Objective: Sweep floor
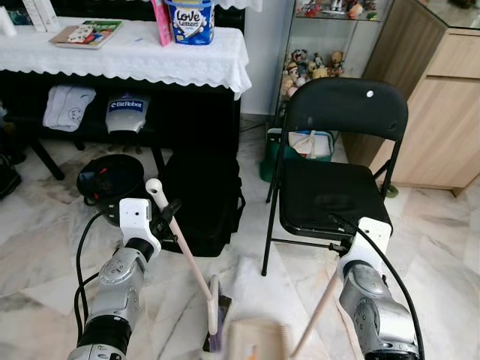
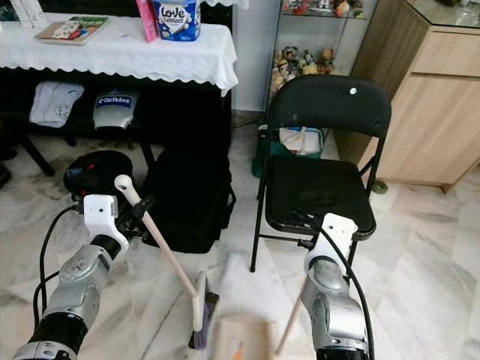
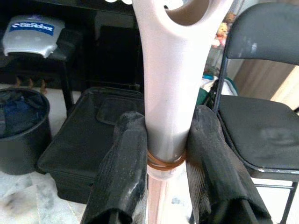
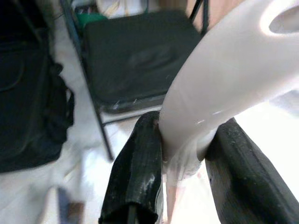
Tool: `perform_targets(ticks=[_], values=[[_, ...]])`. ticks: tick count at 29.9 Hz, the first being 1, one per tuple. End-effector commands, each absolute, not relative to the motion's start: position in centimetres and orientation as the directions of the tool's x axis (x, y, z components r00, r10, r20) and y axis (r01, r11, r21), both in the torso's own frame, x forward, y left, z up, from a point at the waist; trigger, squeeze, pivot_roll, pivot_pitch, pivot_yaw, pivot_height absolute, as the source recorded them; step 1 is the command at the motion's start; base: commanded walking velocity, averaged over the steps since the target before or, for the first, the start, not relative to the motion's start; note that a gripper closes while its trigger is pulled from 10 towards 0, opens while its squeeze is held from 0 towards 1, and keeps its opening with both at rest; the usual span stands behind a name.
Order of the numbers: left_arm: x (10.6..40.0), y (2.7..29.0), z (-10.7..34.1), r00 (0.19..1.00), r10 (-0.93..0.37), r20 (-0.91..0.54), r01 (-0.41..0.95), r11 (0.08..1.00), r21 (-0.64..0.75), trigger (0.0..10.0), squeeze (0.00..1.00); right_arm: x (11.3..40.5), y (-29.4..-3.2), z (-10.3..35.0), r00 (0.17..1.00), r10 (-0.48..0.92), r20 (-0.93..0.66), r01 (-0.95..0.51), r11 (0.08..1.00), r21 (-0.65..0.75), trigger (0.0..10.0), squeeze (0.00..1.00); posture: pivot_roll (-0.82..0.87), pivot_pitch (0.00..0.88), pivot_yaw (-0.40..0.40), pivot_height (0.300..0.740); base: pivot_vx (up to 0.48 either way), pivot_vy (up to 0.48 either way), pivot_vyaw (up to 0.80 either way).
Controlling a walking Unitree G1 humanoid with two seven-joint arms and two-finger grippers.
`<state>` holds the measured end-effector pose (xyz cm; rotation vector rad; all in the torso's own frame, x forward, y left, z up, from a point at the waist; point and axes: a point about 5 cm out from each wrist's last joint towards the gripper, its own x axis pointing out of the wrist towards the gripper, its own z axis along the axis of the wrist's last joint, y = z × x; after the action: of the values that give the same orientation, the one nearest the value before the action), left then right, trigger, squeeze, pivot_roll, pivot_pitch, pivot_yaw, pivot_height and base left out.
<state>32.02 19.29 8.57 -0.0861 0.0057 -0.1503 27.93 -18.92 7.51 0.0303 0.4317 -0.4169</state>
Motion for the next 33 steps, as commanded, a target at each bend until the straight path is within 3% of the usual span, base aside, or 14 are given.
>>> perform_targets(ticks=[1, 5, 20, 33], values=[[32.4, 19.6, 9.6, 0.992, -0.118, 0.05, 0.122, 0.99, -0.066, 10.0, 0.0, 28.6, -19.0, 9.2, 0.87, -0.392, -0.298, 0.397, 0.917, -0.046, 10.0, 0.0, -0.06, 0.064, -0.024, 0.74, 0.0, 0.0, 0.0], [32.4, 20.1, 10.1, 0.993, -0.08, 0.083, 0.085, 0.994, -0.062, 10.0, 0.0, 29.1, -18.6, 9.9, 0.91, -0.364, -0.197, 0.352, 0.931, -0.095, 10.0, 0.0, -0.07, 0.065, -0.026, 0.74, 0.0, 0.0, 0.0], [32.3, 19.6, 10.2, 0.988, -0.125, 0.089, 0.124, 0.992, 0.018, 10.0, 0.01, 29.9, -17.9, 5.4, 0.892, -0.333, -0.307, 0.342, 0.939, -0.028, 10.0, 0.0, -0.06, 0.071, -0.03, 0.74, 0.0, 0.0, 0.0], [31.8, 20.7, 9.4, 0.995, -0.082, 0.053, 0.075, 0.99, 0.117, 10.0, 0.0, 29.4, -18.7, 3.4, 0.878, -0.37, -0.303, 0.364, 0.928, -0.076, 10.0, 0.0, -0.05, 0.078, -0.029, 0.74, 0.0, 0.0, 0.0]])
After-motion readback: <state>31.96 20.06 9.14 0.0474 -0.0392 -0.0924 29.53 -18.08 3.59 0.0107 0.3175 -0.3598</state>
